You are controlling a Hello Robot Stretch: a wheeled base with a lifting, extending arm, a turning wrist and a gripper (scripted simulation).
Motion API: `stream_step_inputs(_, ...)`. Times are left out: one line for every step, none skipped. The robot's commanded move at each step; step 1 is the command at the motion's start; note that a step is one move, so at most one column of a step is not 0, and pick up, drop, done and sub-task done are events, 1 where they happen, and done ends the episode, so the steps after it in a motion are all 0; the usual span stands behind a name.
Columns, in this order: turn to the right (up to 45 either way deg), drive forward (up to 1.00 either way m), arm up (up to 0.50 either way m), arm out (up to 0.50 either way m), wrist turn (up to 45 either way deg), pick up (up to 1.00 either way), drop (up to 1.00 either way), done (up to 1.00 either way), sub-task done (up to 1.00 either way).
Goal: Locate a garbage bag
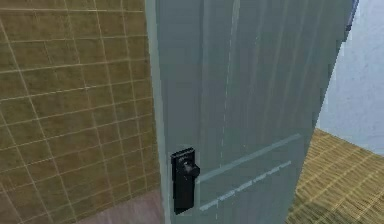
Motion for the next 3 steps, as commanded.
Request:
stream_step_inputs(-45.0, 0.0, 0.0, 0.0, 0.0, 0.0, 0.0, 0.0, 0.0)
stream_step_inputs(-45.0, 0.0, 0.0, 0.0, 0.0, 0.0, 0.0, 0.0, 0.0)
stream_step_inputs(0.0, 1.0, 0.0, 0.0, 0.0, 0.0, 0.0, 0.0, 0.0)
